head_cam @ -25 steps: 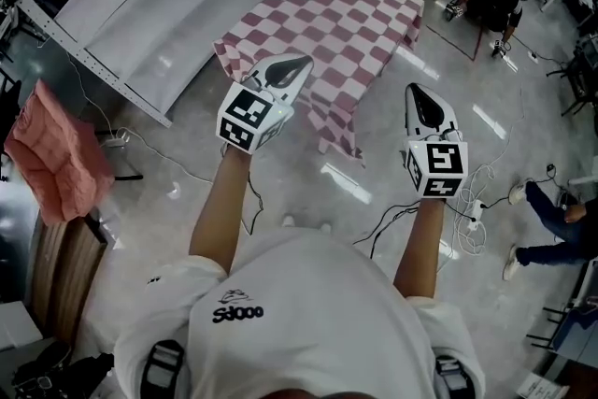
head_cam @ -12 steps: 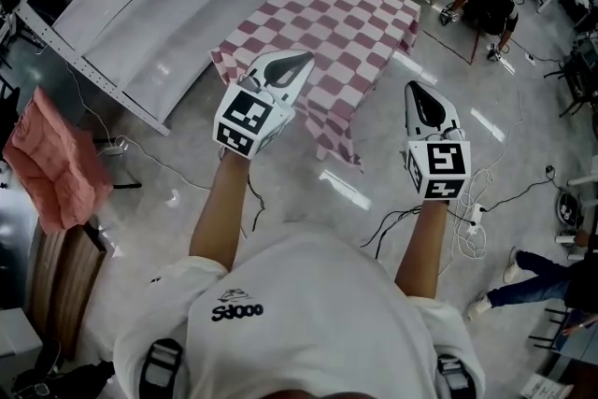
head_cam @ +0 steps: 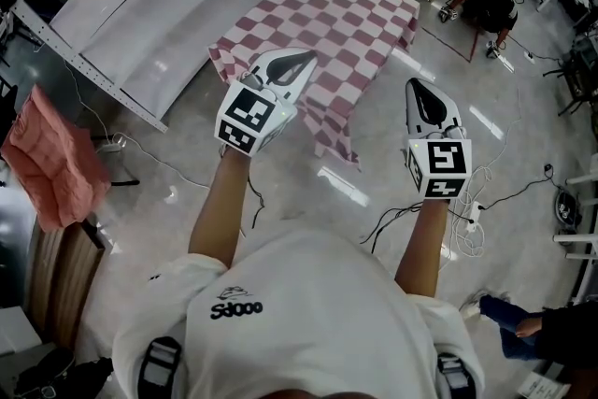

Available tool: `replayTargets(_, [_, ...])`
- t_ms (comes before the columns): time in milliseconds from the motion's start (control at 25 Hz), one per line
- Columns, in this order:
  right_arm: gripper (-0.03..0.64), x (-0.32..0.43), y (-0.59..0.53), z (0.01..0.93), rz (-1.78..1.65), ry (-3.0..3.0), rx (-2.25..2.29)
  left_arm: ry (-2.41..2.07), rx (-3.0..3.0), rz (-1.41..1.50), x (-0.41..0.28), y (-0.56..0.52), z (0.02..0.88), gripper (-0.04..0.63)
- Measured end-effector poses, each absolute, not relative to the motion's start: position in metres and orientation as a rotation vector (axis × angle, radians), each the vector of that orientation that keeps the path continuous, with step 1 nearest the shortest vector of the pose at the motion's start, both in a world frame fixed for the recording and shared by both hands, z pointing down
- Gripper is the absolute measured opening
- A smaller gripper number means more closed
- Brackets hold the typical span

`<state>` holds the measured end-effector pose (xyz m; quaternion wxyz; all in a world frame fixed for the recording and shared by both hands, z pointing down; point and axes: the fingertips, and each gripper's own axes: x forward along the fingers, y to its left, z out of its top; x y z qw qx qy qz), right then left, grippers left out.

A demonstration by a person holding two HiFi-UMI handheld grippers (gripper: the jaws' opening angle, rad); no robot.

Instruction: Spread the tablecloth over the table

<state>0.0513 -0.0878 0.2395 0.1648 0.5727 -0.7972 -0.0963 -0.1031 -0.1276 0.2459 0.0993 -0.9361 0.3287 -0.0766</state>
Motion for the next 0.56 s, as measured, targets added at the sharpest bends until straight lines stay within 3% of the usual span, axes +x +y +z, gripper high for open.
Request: replayTargets(560, [0.023, 0.053, -0.090, 0.250, -0.250, -2.252, 1.622, 0.962, -2.787, -0.247, -0.102, -0.130, 0.255, 0.031])
